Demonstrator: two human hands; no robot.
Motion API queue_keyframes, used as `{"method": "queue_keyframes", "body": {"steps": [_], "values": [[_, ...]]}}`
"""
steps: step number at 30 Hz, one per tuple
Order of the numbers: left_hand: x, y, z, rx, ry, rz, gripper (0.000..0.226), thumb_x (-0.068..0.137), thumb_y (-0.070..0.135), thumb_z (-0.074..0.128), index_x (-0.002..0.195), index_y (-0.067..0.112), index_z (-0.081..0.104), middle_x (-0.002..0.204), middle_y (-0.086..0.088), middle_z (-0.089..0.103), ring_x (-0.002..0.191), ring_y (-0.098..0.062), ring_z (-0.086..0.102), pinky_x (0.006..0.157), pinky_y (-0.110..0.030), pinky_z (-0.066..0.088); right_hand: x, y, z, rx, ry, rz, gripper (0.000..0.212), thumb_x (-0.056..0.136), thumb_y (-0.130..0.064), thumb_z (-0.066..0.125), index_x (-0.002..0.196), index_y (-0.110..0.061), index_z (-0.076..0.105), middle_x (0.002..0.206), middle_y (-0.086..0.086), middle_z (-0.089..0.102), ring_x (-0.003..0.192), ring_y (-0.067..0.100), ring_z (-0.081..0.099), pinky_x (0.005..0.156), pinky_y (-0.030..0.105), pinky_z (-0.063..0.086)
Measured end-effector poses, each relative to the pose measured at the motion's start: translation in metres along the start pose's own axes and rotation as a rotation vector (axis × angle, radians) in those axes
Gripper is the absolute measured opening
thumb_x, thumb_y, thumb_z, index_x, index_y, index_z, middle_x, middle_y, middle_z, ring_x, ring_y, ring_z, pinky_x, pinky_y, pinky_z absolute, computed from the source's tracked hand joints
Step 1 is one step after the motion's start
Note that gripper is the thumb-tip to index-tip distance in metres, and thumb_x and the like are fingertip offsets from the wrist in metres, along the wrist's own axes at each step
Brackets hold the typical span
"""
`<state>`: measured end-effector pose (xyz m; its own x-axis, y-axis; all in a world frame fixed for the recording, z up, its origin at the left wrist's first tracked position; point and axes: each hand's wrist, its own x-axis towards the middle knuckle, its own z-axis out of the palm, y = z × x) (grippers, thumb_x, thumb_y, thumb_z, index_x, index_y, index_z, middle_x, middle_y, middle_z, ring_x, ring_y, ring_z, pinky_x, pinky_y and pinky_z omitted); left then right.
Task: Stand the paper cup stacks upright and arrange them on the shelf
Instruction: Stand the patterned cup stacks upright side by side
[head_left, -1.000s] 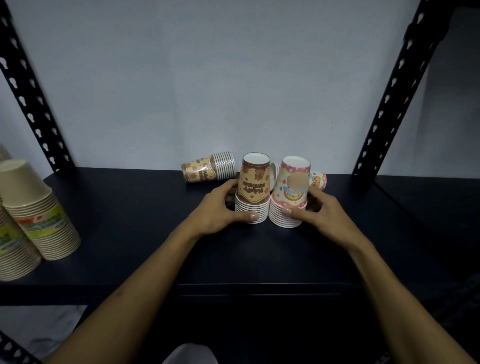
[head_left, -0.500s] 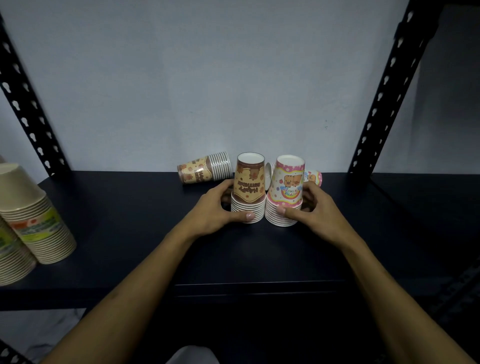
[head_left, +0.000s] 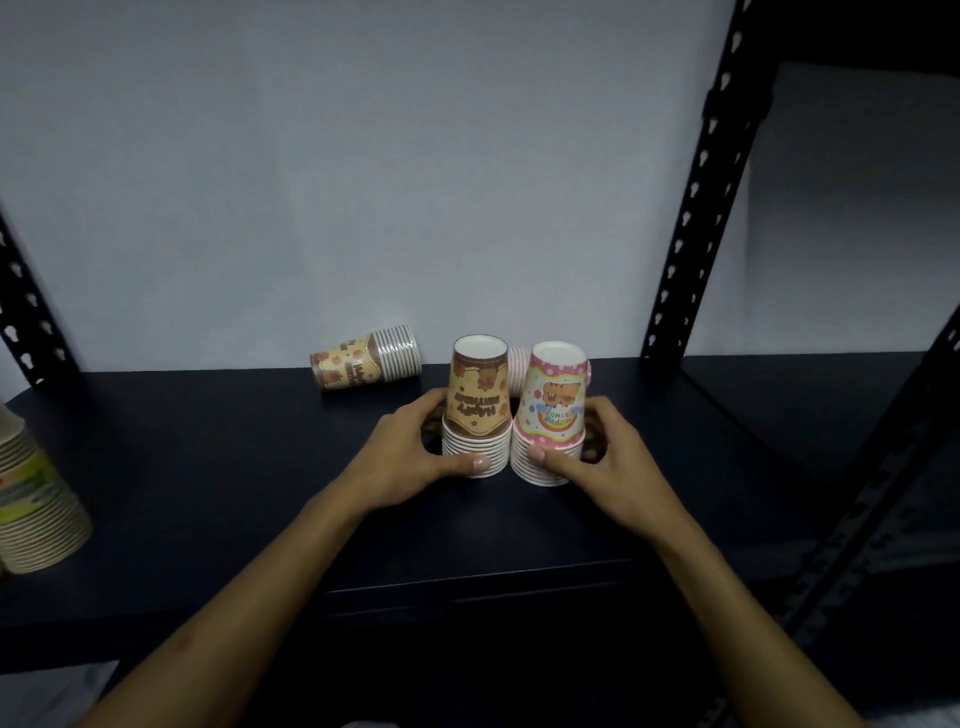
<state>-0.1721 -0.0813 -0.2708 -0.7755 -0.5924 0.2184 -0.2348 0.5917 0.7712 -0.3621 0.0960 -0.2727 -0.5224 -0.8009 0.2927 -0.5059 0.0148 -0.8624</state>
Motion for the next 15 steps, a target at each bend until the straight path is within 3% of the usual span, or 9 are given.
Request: {"method": "queue_keyframes", "body": {"steps": [5, 7, 10, 15], "values": [[-0.003, 0.026, 0.033, 0.027, -0.007, 0.061, 0.068, 0.071, 0.044, 0.089, 0.13, 0.037, 0.057, 0.111, 0.022, 0.065, 0.102, 0.005, 0.064, 0.087, -0.012, 0.05, -0.023, 0.007, -0.031, -0.038, 0.055, 0.046, 0.058, 0.076, -0.033, 0.088, 0.124, -0.023, 0.058, 0.116, -0.012, 0.072, 0.101, -0.005, 0.069, 0.084, 0.015, 0.056], [0.004, 0.036, 0.048, 0.064, 0.003, 0.095, 0.072, 0.07, 0.049, 0.088, 0.134, 0.04, 0.057, 0.115, 0.013, 0.057, 0.104, -0.005, 0.059, 0.089, -0.02, 0.049, -0.03, 0.01, -0.048, -0.041, 0.078, 0.064, 0.059, 0.075, -0.033, 0.087, 0.125, -0.021, 0.059, 0.117, -0.01, 0.073, 0.102, -0.002, 0.07, 0.087, 0.018, 0.056], [0.021, 0.049, 0.074, 0.049, -0.027, 0.113, 0.073, 0.065, 0.049, 0.088, 0.131, 0.04, 0.06, 0.114, 0.006, 0.06, 0.098, -0.009, 0.062, 0.09, -0.028, 0.051, -0.038, 0.015, -0.075, -0.076, 0.111, 0.085, 0.069, 0.068, -0.046, 0.083, 0.129, -0.021, 0.059, 0.118, -0.011, 0.072, 0.107, 0.003, 0.069, 0.095, 0.026, 0.054], [0.057, 0.073, 0.115, 0.078, -0.032, 0.119, 0.079, 0.062, 0.049, 0.089, 0.133, 0.031, 0.06, 0.129, 0.005, 0.063, 0.119, -0.016, 0.061, 0.104, -0.042, 0.051, -0.036, 0.028, -0.106, -0.132, 0.22, 0.148, 0.061, 0.077, -0.031, 0.086, 0.13, -0.019, 0.056, 0.118, -0.008, 0.069, 0.102, 0.001, 0.066, 0.088, 0.024, 0.053]]}}
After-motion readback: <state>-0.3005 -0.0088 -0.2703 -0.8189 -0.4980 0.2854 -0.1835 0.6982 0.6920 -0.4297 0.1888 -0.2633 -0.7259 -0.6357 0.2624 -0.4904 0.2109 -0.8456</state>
